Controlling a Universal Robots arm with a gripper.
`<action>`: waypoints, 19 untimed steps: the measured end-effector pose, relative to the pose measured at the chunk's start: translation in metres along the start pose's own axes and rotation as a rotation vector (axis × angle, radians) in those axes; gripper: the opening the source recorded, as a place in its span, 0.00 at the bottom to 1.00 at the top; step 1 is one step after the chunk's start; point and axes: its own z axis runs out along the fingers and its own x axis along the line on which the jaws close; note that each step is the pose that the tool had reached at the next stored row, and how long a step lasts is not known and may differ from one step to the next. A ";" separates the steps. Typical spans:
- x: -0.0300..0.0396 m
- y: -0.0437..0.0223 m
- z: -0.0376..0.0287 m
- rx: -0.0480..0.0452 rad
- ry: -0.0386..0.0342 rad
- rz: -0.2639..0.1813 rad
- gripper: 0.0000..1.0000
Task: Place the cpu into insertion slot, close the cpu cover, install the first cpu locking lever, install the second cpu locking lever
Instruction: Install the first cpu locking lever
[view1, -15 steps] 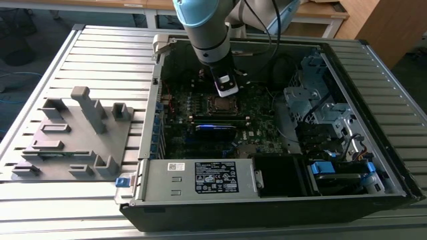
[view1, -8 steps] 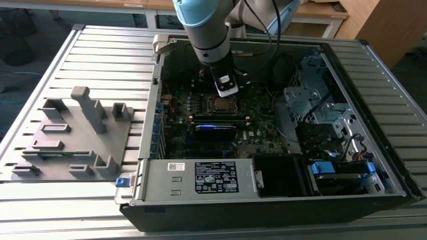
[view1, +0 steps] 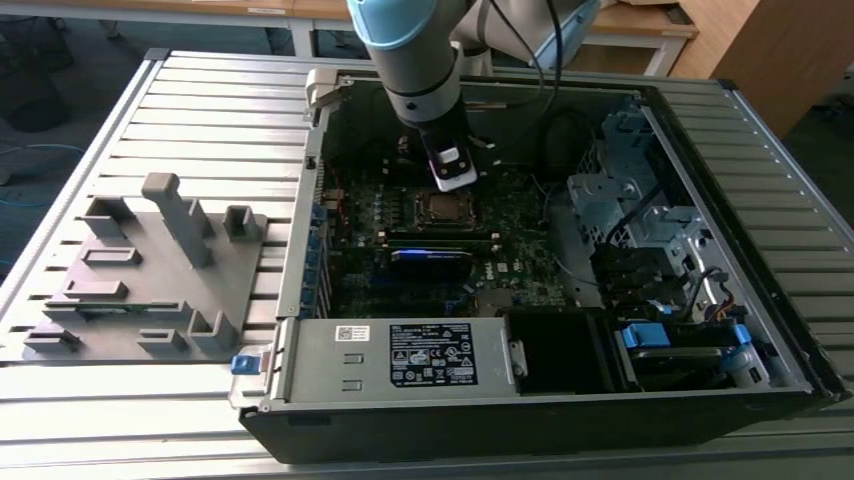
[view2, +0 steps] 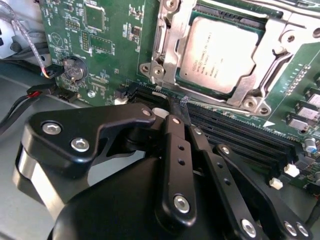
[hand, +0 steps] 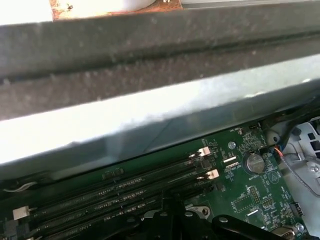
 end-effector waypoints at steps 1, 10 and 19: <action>-0.0001 0.0003 -0.0006 0.0005 -0.0004 0.001 0.10; 0.0013 0.0047 -0.0046 0.0033 -0.0043 0.013 0.10; 0.0021 0.0045 -0.0048 0.0033 -0.0136 0.014 0.10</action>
